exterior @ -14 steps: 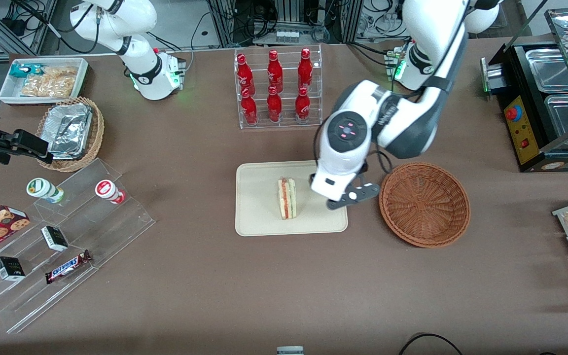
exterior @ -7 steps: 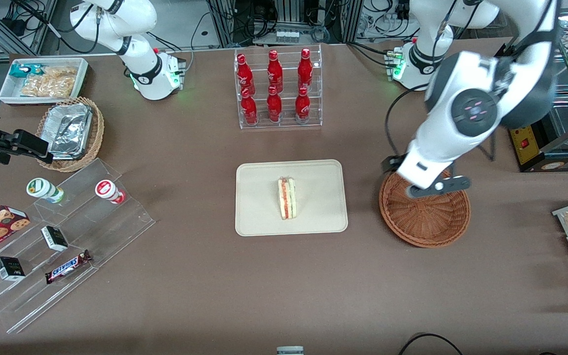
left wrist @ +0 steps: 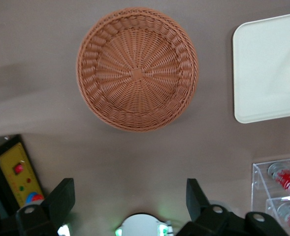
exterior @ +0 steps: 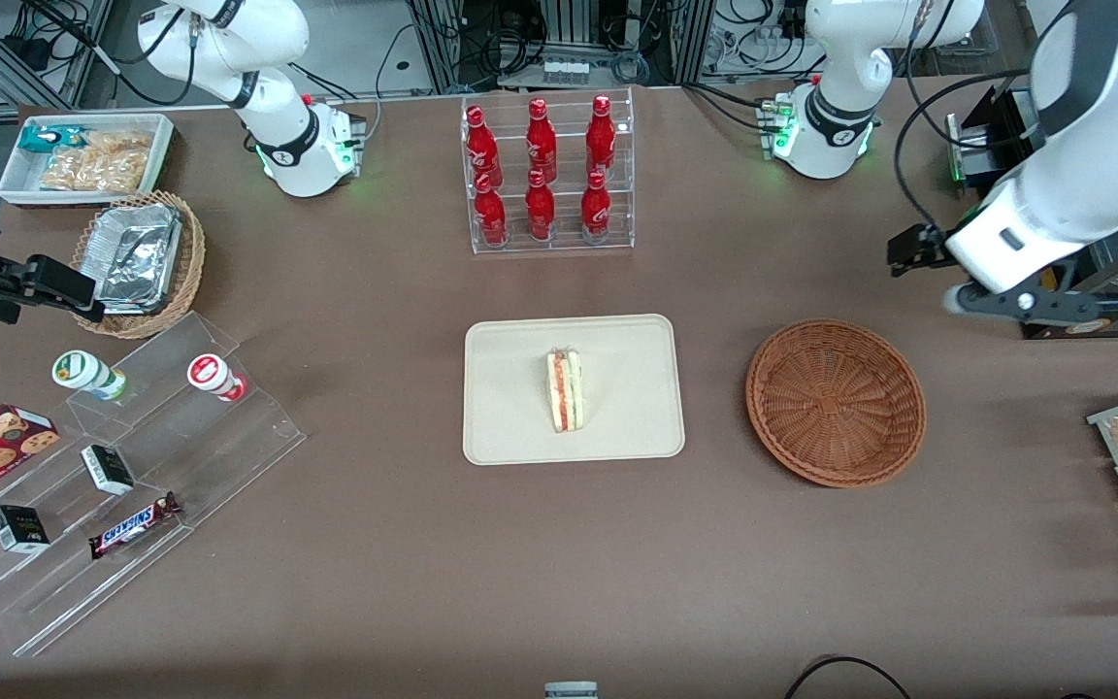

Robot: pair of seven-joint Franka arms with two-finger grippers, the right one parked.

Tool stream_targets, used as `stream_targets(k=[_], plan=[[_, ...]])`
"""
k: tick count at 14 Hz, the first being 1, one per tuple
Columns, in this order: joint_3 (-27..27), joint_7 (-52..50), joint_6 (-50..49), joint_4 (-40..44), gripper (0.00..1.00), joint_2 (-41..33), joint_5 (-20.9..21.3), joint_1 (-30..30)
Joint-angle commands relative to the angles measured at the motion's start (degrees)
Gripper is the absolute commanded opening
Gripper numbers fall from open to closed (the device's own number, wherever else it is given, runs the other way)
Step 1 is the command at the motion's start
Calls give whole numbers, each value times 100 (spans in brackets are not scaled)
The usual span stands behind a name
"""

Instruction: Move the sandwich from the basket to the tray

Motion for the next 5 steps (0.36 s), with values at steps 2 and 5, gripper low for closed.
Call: stream_targets(k=[2, 5], plan=[[-137, 396, -52, 329, 100, -184, 43, 511], [-119, 387, -43, 479, 100, -167, 35, 521]])
